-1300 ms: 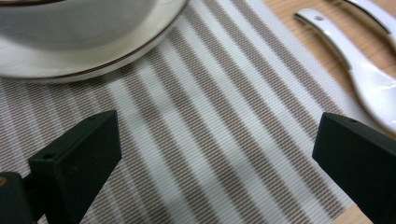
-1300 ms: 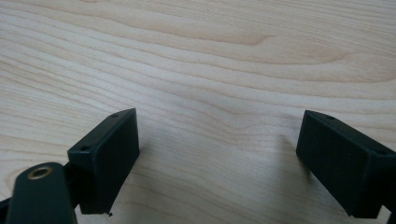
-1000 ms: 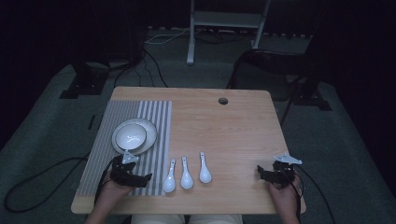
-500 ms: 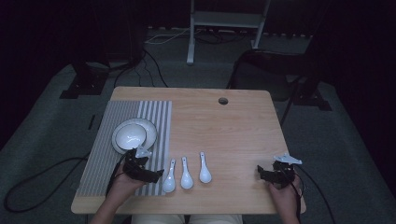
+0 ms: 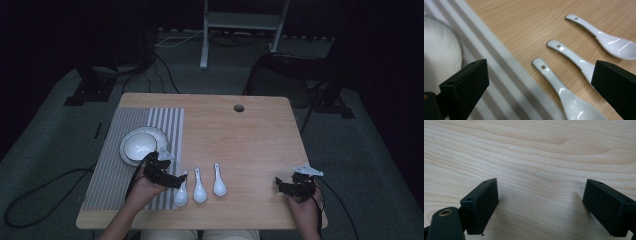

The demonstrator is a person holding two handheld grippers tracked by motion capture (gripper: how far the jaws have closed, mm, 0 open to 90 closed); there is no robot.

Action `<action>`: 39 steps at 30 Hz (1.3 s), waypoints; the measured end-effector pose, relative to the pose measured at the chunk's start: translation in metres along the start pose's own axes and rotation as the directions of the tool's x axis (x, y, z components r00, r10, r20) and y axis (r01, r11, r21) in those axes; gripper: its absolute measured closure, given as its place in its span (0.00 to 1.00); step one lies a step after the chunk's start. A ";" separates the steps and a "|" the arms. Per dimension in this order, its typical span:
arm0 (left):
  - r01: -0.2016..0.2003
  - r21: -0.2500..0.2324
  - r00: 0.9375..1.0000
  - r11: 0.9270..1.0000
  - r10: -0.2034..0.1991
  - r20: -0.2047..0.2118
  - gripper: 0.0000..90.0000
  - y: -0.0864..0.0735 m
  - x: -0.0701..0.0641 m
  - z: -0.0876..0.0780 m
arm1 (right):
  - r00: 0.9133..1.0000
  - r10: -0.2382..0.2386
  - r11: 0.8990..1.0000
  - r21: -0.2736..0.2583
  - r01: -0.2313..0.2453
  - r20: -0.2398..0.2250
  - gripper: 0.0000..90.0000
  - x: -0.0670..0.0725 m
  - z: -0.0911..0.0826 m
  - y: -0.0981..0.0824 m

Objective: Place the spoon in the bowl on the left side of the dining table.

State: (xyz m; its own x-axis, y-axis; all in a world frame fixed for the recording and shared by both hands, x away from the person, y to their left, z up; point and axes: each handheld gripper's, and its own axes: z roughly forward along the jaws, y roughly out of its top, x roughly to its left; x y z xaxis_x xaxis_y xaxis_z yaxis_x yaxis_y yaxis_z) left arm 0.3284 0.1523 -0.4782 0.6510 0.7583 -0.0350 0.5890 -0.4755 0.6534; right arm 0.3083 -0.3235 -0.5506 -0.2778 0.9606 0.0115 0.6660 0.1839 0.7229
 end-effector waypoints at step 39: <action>-0.083 0.129 0.992 0.988 0.070 0.105 0.06 0.064 -0.061 0.096 | 1.000 0.002 1.000 0.000 -0.002 -0.002 0.14 0.000 0.000 0.000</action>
State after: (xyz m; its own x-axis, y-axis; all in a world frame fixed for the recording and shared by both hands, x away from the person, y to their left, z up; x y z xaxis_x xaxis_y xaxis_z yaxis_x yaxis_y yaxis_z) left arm 0.3721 0.0329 -0.5069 0.7373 0.6721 -0.0688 0.5896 -0.5903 0.5513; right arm 0.3079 -0.3237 -0.5506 -0.2777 0.9606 0.0140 0.6666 0.1822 0.7228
